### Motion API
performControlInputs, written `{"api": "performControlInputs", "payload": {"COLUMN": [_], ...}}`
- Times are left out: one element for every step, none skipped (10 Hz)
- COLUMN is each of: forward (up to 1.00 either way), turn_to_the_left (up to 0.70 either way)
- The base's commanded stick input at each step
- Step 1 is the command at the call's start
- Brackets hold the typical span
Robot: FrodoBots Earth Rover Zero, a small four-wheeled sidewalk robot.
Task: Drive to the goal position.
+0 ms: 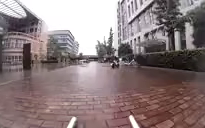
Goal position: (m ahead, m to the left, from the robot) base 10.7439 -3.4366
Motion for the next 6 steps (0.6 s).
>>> {"api": "performControlInputs", "payload": {"forward": [0.7,0.7,0.7,0.7,0.7,0.7], "turn_to_the_left": [0.0,0.0,0.0,0.0,0.0,0.0]}}
